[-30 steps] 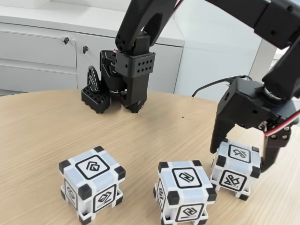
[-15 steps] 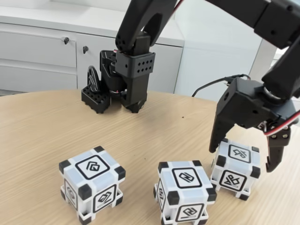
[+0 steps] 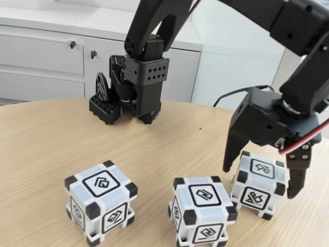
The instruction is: Stack cubes from left to right.
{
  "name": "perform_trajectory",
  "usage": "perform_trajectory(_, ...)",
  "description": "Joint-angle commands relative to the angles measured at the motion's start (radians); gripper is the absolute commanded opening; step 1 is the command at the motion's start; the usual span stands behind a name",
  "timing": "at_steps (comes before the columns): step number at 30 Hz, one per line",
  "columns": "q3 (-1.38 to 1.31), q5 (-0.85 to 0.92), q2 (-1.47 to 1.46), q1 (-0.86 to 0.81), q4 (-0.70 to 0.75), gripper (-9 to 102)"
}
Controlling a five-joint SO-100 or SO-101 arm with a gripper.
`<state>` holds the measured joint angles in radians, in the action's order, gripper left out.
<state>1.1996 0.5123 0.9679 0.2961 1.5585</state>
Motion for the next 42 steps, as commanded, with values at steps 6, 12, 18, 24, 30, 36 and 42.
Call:
perform_trajectory(6,-0.028,-0.018,0.012,0.005,-0.003,32)
perform_trajectory(12,-0.032,-0.018,0.011,-0.008,-0.003,24)
perform_trajectory(18,-0.035,-0.015,0.023,-0.009,0.0,19)
perform_trajectory(24,-0.037,-0.044,0.028,-0.009,0.011,19)
perform_trajectory(30,-0.038,-0.072,0.097,-0.009,0.011,19)
perform_trajectory(36,-0.038,-0.084,0.304,-0.009,0.011,20)
perform_trajectory(42,-0.028,-0.112,0.431,-0.017,0.014,19)
